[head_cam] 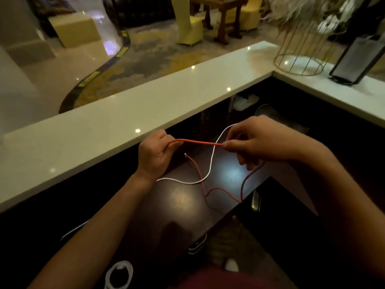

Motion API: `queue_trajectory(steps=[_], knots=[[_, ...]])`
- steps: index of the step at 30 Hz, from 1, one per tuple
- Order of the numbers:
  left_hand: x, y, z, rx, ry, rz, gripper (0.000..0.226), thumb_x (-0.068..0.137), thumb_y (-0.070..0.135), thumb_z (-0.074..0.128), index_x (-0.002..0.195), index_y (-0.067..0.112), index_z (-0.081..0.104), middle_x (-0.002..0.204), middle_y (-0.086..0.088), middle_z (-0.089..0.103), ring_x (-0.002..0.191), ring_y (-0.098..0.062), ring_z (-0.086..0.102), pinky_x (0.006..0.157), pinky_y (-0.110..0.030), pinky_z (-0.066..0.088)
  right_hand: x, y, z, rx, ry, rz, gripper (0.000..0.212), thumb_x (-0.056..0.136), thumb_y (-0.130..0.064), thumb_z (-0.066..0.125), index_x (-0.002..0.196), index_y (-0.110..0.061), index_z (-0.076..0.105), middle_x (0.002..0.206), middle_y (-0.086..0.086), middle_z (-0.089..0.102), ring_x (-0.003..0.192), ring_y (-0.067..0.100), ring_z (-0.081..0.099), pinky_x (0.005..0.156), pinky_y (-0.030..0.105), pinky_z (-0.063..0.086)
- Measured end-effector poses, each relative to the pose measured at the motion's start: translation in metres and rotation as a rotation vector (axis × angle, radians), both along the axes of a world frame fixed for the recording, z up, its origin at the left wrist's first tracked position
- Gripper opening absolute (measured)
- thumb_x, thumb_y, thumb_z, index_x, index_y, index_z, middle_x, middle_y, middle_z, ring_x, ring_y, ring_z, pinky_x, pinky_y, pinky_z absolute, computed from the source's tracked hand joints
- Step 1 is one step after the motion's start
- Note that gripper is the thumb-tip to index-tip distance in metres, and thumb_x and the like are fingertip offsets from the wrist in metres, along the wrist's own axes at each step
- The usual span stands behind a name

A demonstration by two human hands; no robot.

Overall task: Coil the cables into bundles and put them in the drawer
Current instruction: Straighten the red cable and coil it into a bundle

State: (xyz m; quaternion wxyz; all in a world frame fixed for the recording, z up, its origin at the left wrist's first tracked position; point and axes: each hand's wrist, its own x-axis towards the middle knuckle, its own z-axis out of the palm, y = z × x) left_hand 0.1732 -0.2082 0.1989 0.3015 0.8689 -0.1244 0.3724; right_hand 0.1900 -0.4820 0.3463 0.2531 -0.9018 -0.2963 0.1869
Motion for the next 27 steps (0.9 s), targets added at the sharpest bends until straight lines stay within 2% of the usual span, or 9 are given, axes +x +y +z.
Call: queue_trajectory(steps=[2,4,8,10,14,18,21,24,27], knots=[[0.014,-0.009,0.013,-0.027,-0.047,0.021,0.058,0.103,0.046,0.048,0.076,0.001,0.072,0.069,-0.007,0.051,0.06,-0.026,0.053,0.057,-0.034,0.04,0.012,-0.02,0.006,-0.026,-0.024,-0.013,0.026,0.099,-0.039,0.063,0.084,-0.018,0.069,0.063,0.002,0.074,0.052,0.016,0.072,0.062,0.04,0.063],[0.031,-0.016,0.022,-0.051,-0.064,0.024,0.056,0.103,0.045,0.049,0.075,0.001,0.071,0.069,-0.01,0.055,0.06,-0.022,0.053,0.057,-0.032,0.04,0.021,-0.039,0.014,0.036,-0.108,-0.044,0.026,0.096,-0.04,0.067,0.079,-0.021,0.067,0.06,-0.001,0.072,0.05,0.012,0.07,0.058,0.034,0.06],[0.06,-0.032,0.007,-0.019,0.053,-0.006,0.06,0.103,0.053,0.043,0.074,0.007,0.07,0.07,-0.008,0.064,0.064,-0.019,0.058,0.063,-0.033,0.045,0.029,-0.058,0.027,0.142,-0.248,0.01,0.016,0.093,-0.04,0.069,0.085,-0.026,0.072,0.058,-0.008,0.07,0.048,0.001,0.064,0.054,0.022,0.054],[0.071,-0.046,-0.012,0.059,0.177,0.06,0.067,0.101,0.062,0.035,0.075,0.01,0.069,0.072,-0.008,0.066,0.067,-0.026,0.063,0.062,-0.038,0.047,0.035,-0.059,0.029,0.056,-0.295,0.077,0.023,0.094,-0.046,0.065,0.09,-0.026,0.075,0.062,-0.008,0.071,0.055,0.0,0.065,0.057,0.023,0.053],[0.083,-0.081,-0.045,0.291,0.382,0.267,0.067,0.094,0.066,0.026,0.076,0.015,0.065,0.075,-0.007,0.065,0.074,-0.036,0.068,0.058,-0.04,0.049,0.054,-0.059,0.026,-0.366,-0.31,0.102,0.049,0.097,-0.064,0.048,0.085,-0.023,0.073,0.063,-0.004,0.074,0.051,0.004,0.066,0.068,0.033,0.061],[0.092,-0.071,-0.045,0.278,0.454,0.375,0.062,0.099,0.064,0.031,0.078,0.016,0.064,0.079,-0.008,0.068,0.079,-0.039,0.068,0.062,-0.042,0.051,0.073,-0.071,0.025,-0.486,-0.243,0.065,0.05,0.1,-0.056,0.049,0.079,-0.017,0.072,0.056,-0.004,0.072,0.038,-0.001,0.06,0.066,0.026,0.058],[0.101,-0.038,-0.04,0.288,0.545,0.393,0.054,0.101,0.059,0.036,0.081,0.019,0.067,0.085,-0.009,0.072,0.087,-0.039,0.069,0.07,-0.044,0.052,0.074,-0.076,0.027,-0.433,-0.183,0.087,0.038,0.102,-0.043,0.053,0.08,-0.016,0.07,0.057,-0.002,0.073,0.042,0.002,0.064,0.069,0.028,0.059],[0.104,-0.032,-0.04,0.33,0.585,0.36,0.055,0.101,0.06,0.035,0.08,0.021,0.067,0.083,-0.008,0.072,0.086,-0.038,0.069,0.071,-0.044,0.054,0.056,-0.064,0.033,-0.394,-0.139,0.167,0.03,0.101,-0.041,0.055,0.088,-0.019,0.071,0.06,-0.003,0.074,0.043,0.001,0.065,0.071,0.028,0.06],[0.109,-0.04,-0.042,0.286,0.591,0.326,0.055,0.103,0.056,0.033,0.082,0.02,0.067,0.08,-0.009,0.071,0.081,-0.038,0.069,0.069,-0.044,0.054,0.036,-0.048,0.051,-0.405,-0.095,0.207,0.028,0.099,-0.044,0.056,0.089,-0.023,0.072,0.065,-0.005,0.075,0.043,-0.001,0.065,0.061,0.02,0.057]])
